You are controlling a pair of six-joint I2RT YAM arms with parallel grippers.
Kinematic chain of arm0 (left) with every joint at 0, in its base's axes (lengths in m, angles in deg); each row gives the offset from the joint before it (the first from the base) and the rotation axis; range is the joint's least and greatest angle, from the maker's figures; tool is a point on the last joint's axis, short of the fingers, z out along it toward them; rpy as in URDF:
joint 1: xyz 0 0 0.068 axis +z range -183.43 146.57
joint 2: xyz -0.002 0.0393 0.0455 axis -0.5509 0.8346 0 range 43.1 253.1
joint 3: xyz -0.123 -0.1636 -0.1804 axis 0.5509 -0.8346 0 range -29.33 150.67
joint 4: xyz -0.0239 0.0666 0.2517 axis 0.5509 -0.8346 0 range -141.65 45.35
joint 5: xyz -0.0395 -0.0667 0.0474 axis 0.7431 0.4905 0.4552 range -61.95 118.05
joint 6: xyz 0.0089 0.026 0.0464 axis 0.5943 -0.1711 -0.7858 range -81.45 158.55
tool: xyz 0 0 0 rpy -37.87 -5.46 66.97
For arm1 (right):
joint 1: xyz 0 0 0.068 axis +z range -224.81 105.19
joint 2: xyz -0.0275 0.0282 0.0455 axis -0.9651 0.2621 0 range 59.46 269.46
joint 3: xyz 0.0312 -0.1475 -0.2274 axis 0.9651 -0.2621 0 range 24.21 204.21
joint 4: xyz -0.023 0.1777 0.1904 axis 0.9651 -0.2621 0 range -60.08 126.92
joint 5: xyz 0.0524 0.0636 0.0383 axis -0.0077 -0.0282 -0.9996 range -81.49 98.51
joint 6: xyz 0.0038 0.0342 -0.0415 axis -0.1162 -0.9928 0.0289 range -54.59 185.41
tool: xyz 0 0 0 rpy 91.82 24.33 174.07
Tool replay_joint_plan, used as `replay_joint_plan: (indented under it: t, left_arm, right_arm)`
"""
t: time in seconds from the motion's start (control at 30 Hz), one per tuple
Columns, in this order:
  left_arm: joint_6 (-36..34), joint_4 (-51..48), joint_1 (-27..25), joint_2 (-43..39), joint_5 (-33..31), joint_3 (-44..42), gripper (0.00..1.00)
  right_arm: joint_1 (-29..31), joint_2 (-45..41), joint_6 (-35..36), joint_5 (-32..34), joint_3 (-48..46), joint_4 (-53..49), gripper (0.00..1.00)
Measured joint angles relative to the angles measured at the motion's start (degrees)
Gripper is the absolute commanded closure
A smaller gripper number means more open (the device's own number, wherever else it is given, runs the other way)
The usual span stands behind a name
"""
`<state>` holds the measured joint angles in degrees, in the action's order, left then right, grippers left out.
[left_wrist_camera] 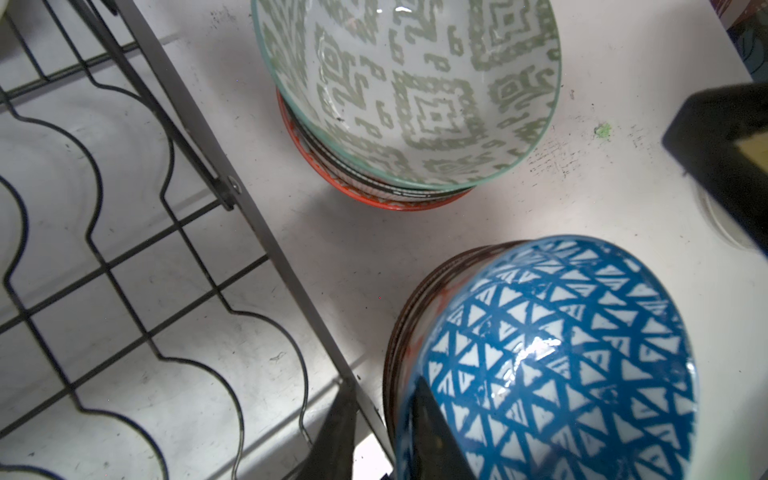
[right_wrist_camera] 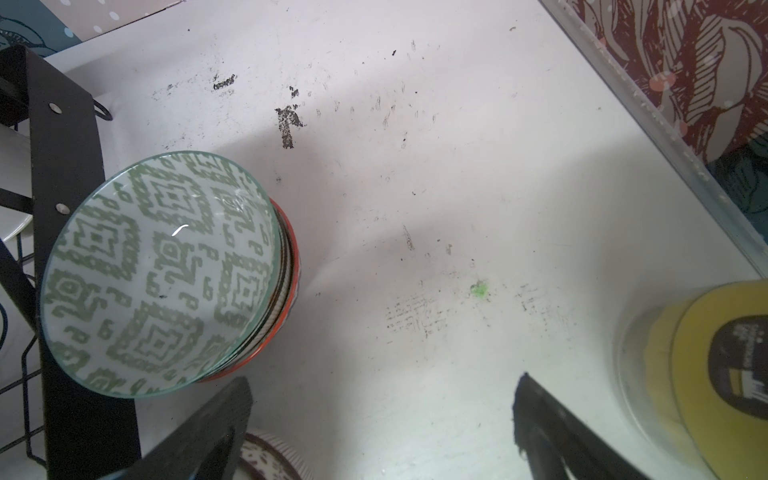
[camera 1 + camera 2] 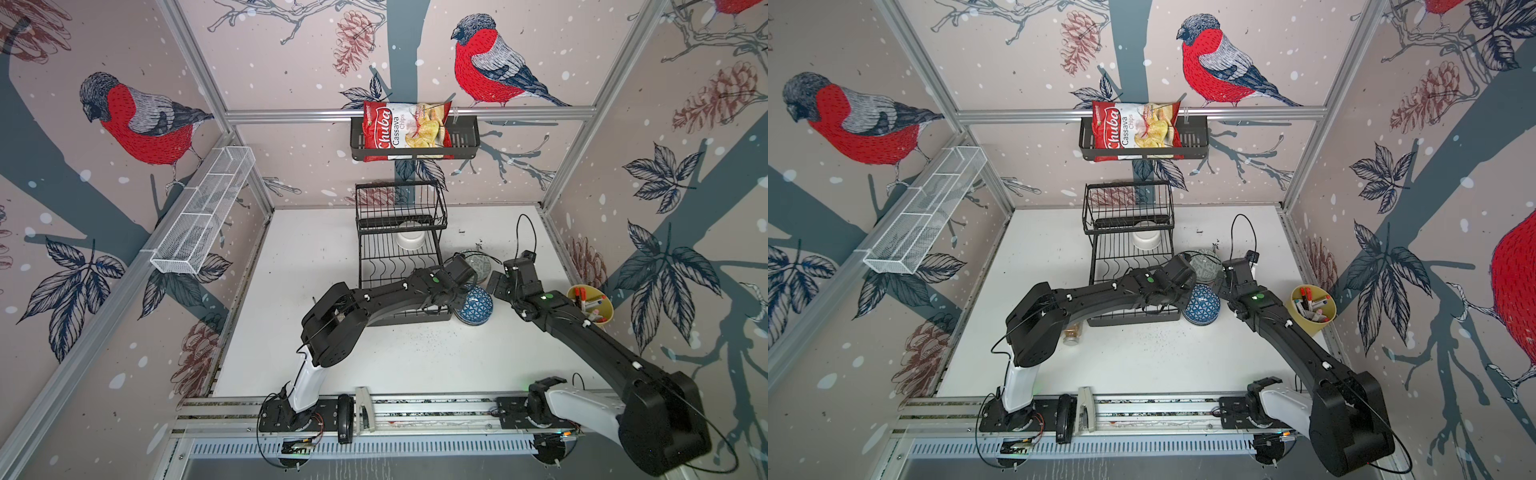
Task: Load the bowls into the dish rack
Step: 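Reach the left gripper to the blue bowl while the right gripper moves aside, then grasp the blue bowl rim with the left gripper and lift it off the stack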
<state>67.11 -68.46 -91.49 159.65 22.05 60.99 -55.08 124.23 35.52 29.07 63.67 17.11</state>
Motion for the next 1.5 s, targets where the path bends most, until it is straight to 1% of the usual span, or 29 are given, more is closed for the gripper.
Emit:
replay_joint_plan:
  t: [0.13, 0.37, 0.73, 1.07, 1.5]
  left_arm:
    - [0.0, -0.6, -0.3, -0.1, -0.3, 0.0, 0.85]
    - [0.0, -0.6, -0.6, -0.1, 0.3, 0.1, 0.89]
    - [0.0, -0.3, -0.6, -1.1, 1.5, 0.2, 1.00]
    - [-0.4, -0.7, -0.6, -2.4, 1.9, -0.2, 1.00]
    - [-1.1, 3.5, -0.6, -7.7, 3.5, -5.4, 1.00]
  right_arm:
    - [0.0, 0.1, 0.0, 0.0, -0.1, 0.0, 0.01]
    - [0.0, 0.5, 0.0, -0.2, -0.1, 0.0, 0.01]
    - [0.0, 0.6, 0.0, -0.2, -0.2, 0.1, 0.01]
    - [0.0, 0.4, 0.0, -0.9, 0.2, 0.2, 0.01]
    - [0.0, -1.6, 0.0, -3.2, 1.6, 0.4, 0.01]
